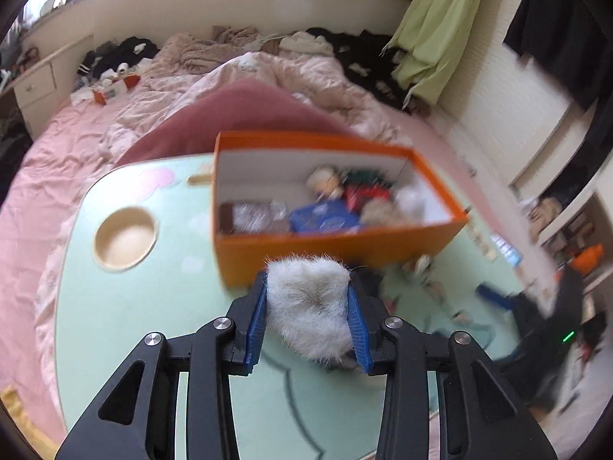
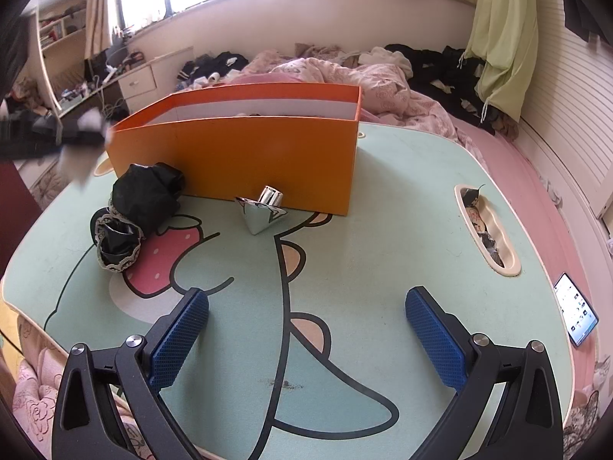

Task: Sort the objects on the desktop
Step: 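Lift the pom-pom out and drop it beside the black cloth, left gripper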

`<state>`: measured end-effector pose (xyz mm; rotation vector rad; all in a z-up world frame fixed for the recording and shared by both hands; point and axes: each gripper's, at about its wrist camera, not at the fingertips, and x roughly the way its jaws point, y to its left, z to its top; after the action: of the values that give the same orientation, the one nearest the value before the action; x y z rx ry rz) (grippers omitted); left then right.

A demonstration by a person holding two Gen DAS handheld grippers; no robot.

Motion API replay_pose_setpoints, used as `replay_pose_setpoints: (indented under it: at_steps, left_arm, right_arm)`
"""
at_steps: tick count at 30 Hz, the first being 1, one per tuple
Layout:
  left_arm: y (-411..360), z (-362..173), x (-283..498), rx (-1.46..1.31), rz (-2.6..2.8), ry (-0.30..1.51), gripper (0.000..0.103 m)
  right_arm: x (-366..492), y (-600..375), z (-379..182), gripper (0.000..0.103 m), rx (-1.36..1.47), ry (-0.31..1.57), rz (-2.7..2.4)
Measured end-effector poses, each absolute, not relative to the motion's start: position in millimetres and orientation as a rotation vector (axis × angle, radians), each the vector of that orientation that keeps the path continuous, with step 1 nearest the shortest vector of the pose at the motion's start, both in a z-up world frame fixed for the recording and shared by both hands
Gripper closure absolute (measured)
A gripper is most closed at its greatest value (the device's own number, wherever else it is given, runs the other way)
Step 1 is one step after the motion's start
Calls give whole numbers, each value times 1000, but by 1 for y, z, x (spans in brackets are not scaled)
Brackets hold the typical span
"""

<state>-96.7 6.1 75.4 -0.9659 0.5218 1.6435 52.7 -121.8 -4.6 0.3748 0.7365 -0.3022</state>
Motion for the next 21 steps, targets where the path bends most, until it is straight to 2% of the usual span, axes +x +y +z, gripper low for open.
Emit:
replay_pose_setpoints:
  at_steps: [4, 9, 12, 14, 16, 21]
  left_arm:
    - [6, 45, -92, -1002, 1623, 570, 64]
    - [15, 33, -87, -1002, 1600, 534, 62]
    - [8, 40, -83, -975, 1574, 496, 49]
    - [-2, 47, -84, -934, 1606, 464, 27]
    - [-16, 54, -85, -882, 1660, 426, 23]
    - [-37, 46, -81, -859, 1666, 446, 22]
  right_arm:
    - [52, -121, -5, 0, 390, 730, -334]
    - [52, -120, -6, 0, 395, 727, -343]
    - [52, -120, -6, 0, 397, 727, -346]
    - [52, -120, -6, 0, 397, 726, -347]
    - [52, -120, -6, 0, 397, 726, -348]
    - [52, -120, -6, 0, 430, 712, -412]
